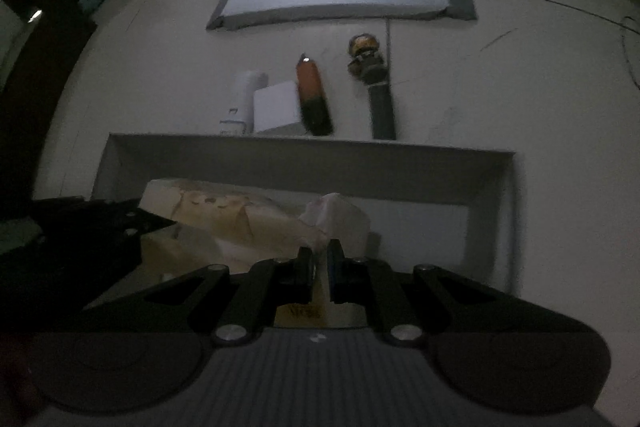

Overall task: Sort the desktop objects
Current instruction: 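Carry the paper with the right gripper over the white tray and lower it, then open the right gripper to drop the paper into the tray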

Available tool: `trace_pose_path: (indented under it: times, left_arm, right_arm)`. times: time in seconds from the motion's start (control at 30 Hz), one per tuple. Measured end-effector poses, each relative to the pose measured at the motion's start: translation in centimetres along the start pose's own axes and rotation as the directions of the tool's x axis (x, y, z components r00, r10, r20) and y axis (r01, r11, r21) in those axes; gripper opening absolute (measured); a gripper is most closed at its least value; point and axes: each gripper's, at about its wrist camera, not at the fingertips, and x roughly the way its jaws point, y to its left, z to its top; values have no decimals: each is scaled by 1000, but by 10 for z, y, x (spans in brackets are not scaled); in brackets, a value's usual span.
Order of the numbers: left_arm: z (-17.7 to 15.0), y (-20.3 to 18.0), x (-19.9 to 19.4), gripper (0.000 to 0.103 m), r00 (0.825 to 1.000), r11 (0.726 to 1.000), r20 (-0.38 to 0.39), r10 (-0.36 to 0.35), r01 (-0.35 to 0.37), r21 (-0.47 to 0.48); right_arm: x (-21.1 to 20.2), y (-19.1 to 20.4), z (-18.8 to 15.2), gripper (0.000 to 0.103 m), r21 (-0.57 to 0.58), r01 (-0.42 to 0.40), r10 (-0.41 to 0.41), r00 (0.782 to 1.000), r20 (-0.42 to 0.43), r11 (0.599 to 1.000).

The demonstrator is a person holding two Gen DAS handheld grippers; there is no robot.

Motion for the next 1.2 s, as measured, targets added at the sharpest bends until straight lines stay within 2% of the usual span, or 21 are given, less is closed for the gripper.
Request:
trace_pose_path:
  times: [0.4, 0.63, 1.03, 1.13, 1.2]
  left_arm:
    - [-16, -5, 46, 5, 999, 999, 18, 31, -32, 34]
    - [-9, -7, 61, 5, 998, 998, 3, 58, -58, 22]
    - [-13, -5, 67, 5, 998, 998, -7, 66, -66, 12]
    - [-13, -4, 66, 8, 998, 998, -15, 64, -64, 7]
    - [-13, -3, 65, 20, 997, 997, -18, 72, -72, 11]
  right_arm:
    - [41, -16, -4, 8, 14, 30, -31, 999, 24, 999]
    - [54, -20, 2, 8, 14, 37, -37, 999, 22, 999]
    - [59, -18, 2, 9, 4, 47, -47, 999, 17, 999]
    - [58, -18, 2, 16, 7, 58, -58, 998, 9, 998]
    - [57, -21, 4, 21, 27, 62, -62, 998, 3, 998]
